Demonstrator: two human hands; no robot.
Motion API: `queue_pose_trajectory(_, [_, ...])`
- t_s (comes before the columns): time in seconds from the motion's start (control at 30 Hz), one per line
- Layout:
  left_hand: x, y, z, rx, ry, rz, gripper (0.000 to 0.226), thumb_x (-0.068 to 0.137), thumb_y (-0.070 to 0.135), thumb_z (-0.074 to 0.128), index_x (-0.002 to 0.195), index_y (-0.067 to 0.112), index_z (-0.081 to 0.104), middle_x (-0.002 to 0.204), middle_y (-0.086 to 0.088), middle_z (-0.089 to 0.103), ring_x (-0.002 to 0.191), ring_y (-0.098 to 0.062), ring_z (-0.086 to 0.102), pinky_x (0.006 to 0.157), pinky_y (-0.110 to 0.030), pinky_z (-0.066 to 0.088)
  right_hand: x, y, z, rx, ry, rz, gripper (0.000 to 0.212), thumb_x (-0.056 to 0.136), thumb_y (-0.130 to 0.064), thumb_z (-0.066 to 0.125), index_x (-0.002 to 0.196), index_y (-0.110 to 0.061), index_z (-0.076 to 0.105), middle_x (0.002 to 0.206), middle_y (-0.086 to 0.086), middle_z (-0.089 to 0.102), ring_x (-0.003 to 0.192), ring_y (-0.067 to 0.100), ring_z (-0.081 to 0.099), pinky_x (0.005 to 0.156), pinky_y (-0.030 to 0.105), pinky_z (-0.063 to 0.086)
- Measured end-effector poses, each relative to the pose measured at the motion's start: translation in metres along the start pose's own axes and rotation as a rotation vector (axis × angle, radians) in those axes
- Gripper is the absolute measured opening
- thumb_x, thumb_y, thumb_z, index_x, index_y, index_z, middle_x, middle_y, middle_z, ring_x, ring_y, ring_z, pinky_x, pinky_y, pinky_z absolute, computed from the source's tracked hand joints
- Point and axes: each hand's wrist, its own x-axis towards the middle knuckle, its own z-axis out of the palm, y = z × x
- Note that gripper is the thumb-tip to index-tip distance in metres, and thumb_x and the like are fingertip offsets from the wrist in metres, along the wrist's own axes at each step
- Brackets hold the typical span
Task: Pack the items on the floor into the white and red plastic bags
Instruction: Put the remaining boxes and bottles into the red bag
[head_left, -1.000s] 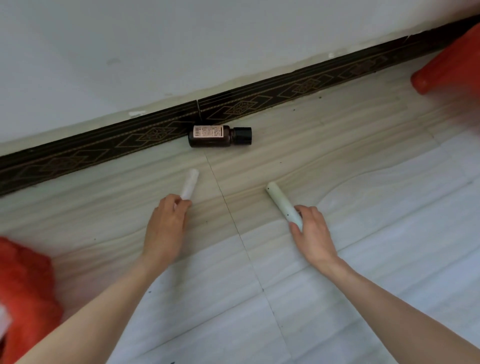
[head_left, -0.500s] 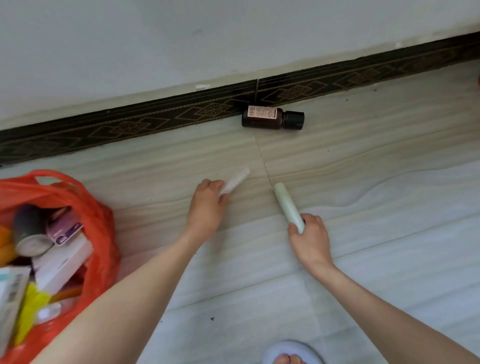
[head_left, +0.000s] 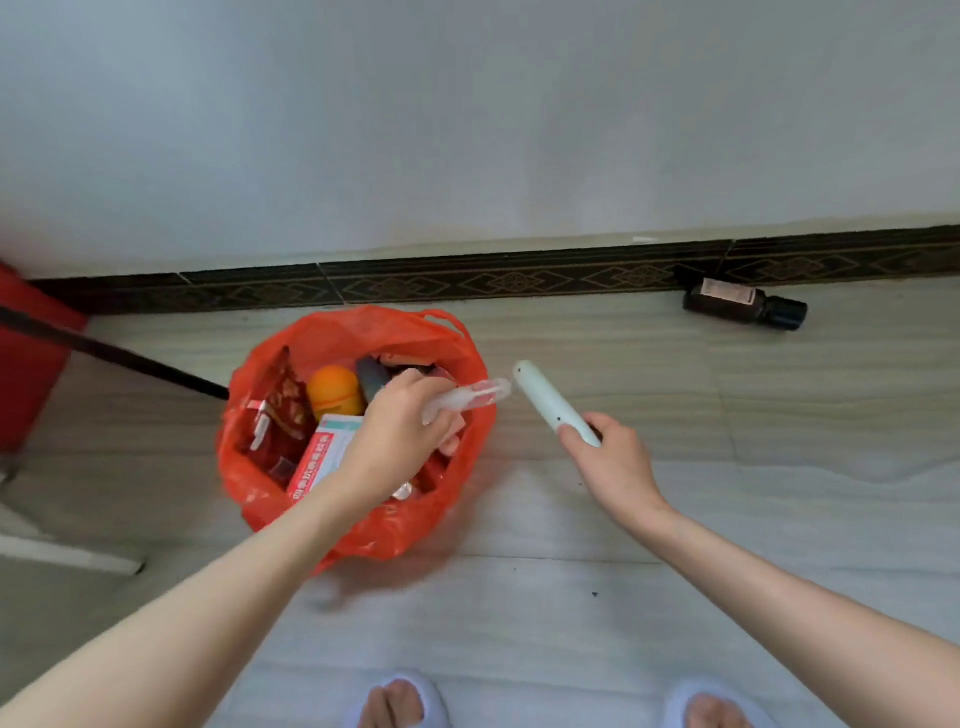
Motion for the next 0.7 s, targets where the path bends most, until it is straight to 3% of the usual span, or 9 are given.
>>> queue_pose_trajectory(0.17, [-0.048, -0.044, -0.012, -0.123, 0.328, -0.308, 0.022, 0.081, 0.008, 0.065, 0.102, 0.012, 0.068, 0.094, 0.0, 0.061, 0.087, -0.011, 0.054, 0.075, -0.002, 0.031, -0.004, -0.032, 0.046, 0.031, -0.132, -0.082, 0.01, 0.084, -0.023, 0.058, 0.089, -0.02, 0.067, 0.066, -0.008, 0.059, 0.062, 0.01, 0.052, 0.06, 0.025, 0.039])
queue_pose_trajectory(0.3, [-0.045, -0.075, 0.002, -0.136, 0.436, -0.479, 0.021, 0.083, 0.011, 0.062, 0.103, 0.009, 0.067, 0.096, -0.006, 0.061, 0.085, -0.01, 0.049, 0.073, -0.009, 0.029, 0.015, -0.047, 0.089, 0.059, -0.2, -0.051, 0.011, 0.086, -0.023, 0.056, 0.091, -0.017, 0.064, 0.069, -0.005, 0.066, 0.066, 0.01, 0.06, 0.06, 0.017, 0.045])
queue_pose_trajectory(0.37, [-0.033, -0.084, 0.006, -0.132, 0.444, -0.503, 0.018, 0.085, 0.012, 0.061, 0.102, 0.006, 0.064, 0.095, -0.006, 0.057, 0.085, -0.011, 0.047, 0.072, -0.007, 0.027, 0.027, -0.052, 0.11, 0.062, -0.198, -0.032, 0.018, 0.086, -0.025, 0.054, 0.098, -0.014, 0.062, 0.083, 0.009, 0.07, 0.078, 0.024, 0.065, 0.071, 0.031, 0.053])
queue_pose_trajectory(0.47, [-0.023, -0.092, 0.014, -0.123, 0.412, -0.547, 0.019, 0.086, 0.01, 0.06, 0.102, 0.001, 0.058, 0.1, -0.012, 0.051, 0.084, -0.015, 0.044, 0.07, -0.011, 0.026, 0.038, -0.057, 0.13, 0.04, -0.154, -0.034, 0.024, 0.084, -0.022, 0.054, 0.106, -0.014, 0.061, 0.1, 0.012, 0.068, 0.092, 0.034, 0.063, 0.082, 0.05, 0.052])
queue_pose_trajectory(0.57, [-0.02, -0.096, 0.026, -0.085, 0.326, -0.481, 0.028, 0.083, 0.004, 0.061, 0.11, 0.0, 0.057, 0.107, -0.016, 0.05, 0.089, -0.024, 0.052, 0.072, -0.014, 0.028, 0.044, -0.059, 0.135, 0.032, -0.119, -0.055, 0.019, 0.084, -0.015, 0.055, 0.102, -0.013, 0.062, 0.095, 0.007, 0.066, 0.094, 0.03, 0.062, 0.08, 0.051, 0.053])
queue_pose_trajectory(0.7, [-0.018, -0.096, 0.029, -0.066, 0.153, -0.323, 0.038, 0.084, 0.01, 0.061, 0.12, 0.002, 0.054, 0.117, -0.014, 0.051, 0.106, -0.025, 0.052, 0.086, -0.017, 0.032, 0.041, -0.06, 0.131, 0.05, -0.156, -0.145, 0.021, 0.087, -0.008, 0.053, 0.105, -0.009, 0.062, 0.094, 0.001, 0.063, 0.094, 0.019, 0.062, 0.079, 0.048, 0.054])
